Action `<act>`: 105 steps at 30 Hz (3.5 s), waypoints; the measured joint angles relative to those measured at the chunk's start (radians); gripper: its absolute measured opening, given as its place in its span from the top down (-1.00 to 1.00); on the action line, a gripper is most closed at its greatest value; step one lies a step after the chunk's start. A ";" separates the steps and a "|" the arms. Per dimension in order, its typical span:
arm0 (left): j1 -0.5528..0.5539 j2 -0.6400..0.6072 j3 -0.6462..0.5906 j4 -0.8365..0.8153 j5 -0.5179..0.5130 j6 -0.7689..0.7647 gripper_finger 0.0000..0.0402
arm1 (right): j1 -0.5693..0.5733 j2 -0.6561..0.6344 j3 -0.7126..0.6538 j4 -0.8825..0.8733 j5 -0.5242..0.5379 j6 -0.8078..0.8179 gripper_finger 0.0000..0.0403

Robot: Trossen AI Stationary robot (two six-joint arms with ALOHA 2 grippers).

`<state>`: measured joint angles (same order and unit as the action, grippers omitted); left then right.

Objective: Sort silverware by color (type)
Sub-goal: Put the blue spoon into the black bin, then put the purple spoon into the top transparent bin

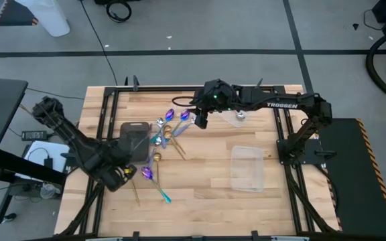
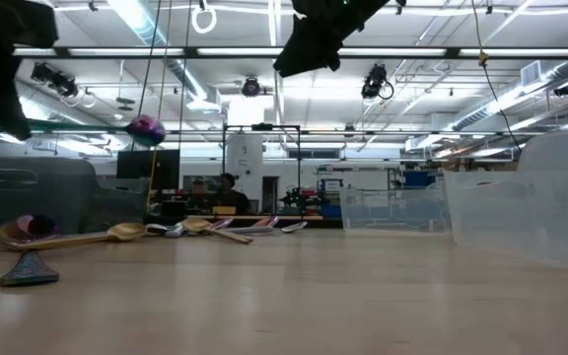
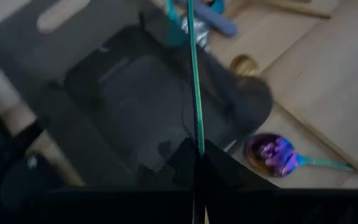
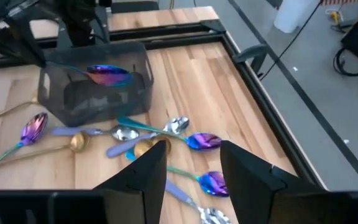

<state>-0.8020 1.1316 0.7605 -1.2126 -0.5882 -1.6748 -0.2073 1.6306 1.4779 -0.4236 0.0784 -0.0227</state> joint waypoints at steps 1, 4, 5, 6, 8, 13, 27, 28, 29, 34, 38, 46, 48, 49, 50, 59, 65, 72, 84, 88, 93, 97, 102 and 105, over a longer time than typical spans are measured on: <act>-0.013 0.000 0.000 -0.013 0.010 -0.031 0.91 | -0.003 0.000 -0.006 0.007 0.000 0.000 0.21; -0.040 0.000 0.000 -0.050 0.032 -0.090 0.91 | -0.006 0.000 -0.027 0.036 0.000 0.000 0.21; -0.045 0.000 0.000 -0.060 0.042 -0.101 0.91 | -0.006 0.000 -0.034 0.052 0.000 0.000 0.22; -0.045 0.000 0.000 -0.076 0.055 -0.109 0.91 | -0.005 0.000 -0.041 0.061 0.000 0.000 0.22; -0.045 0.000 -0.012 -0.095 0.072 -0.121 0.91 | -0.005 0.000 -0.057 0.073 0.000 -0.005 0.23; -0.036 0.008 -0.042 -0.087 0.078 -0.118 0.90 | -0.011 0.000 -0.060 0.088 0.000 -0.016 0.23; 0.020 -0.008 -0.027 -0.121 0.122 -0.096 0.91 | -0.010 0.000 -0.060 0.089 -0.001 -0.022 0.23; 0.034 -0.006 -0.027 -0.119 0.122 -0.089 0.91 | -0.010 0.000 -0.060 0.091 -0.002 -0.022 0.23; 0.049 -0.005 -0.027 -0.116 0.122 -0.078 0.91 | -0.010 0.000 -0.060 0.094 -0.007 -0.022 0.23; 0.124 0.000 -0.021 -0.102 0.134 0.001 0.91 | -0.010 0.000 -0.060 0.111 -0.052 -0.022 0.23; 0.191 0.000 0.002 -0.077 0.139 0.062 0.91 | -0.009 0.000 -0.060 0.112 -0.072 -0.022 0.23; 0.328 0.000 0.003 -0.019 0.189 0.167 0.90 | -0.009 0.000 -0.060 0.116 -0.073 -0.041 0.23; 0.361 0.000 0.003 -0.014 0.201 0.193 0.90 | -0.009 0.000 -0.060 0.115 -0.073 -0.045 0.23; 0.375 0.003 0.003 -0.013 0.205 0.202 0.90 | -0.009 0.000 -0.060 0.115 -0.074 -0.048 0.23; 0.387 0.011 0.003 -0.010 0.211 0.216 0.90 | -0.009 0.000 -0.060 0.115 -0.078 -0.050 0.23; 0.436 0.111 0.003 0.033 0.256 0.301 0.86 | -0.009 0.000 -0.059 0.108 -0.084 -0.060 0.23; 0.437 0.127 0.003 0.031 0.254 0.311 0.58 | -0.009 0.000 -0.059 0.105 -0.084 -0.060 0.23; 0.436 0.122 0.061 -0.006 0.270 0.387 0.31 | -0.009 0.000 -0.059 0.104 -0.106 -0.060 0.23; 0.438 0.135 0.146 0.309 0.055 0.685 0.30 | -0.009 0.001 -0.059 -0.006 -0.106 -0.033 0.23; 0.469 0.164 0.146 0.379 0.013 0.728 0.30 | -0.006 0.001 -0.059 -0.058 -0.104 -0.005 0.23; 0.521 0.216 0.146 0.377 0.015 0.785 0.30 | 0.015 0.001 -0.073 -0.104 -0.048 0.018 0.23; 0.568 0.253 0.146 0.395 0.018 0.851 0.30 | 0.031 0.001 -0.096 -0.114 -0.030 0.031 0.23; 0.613 0.266 0.145 0.428 0.017 0.947 0.30 | 0.054 0.001 -0.120 -0.133 0.010 0.068 0.23; 0.635 0.266 0.145 0.468 0.018 1.007 0.30 | 0.071 -0.001 -0.133 -0.158 0.037 0.093 0.23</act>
<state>-0.1674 1.3978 0.9058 -0.7450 -0.5706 -0.6678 -0.1368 1.6298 1.3444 -0.5816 0.1150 0.0699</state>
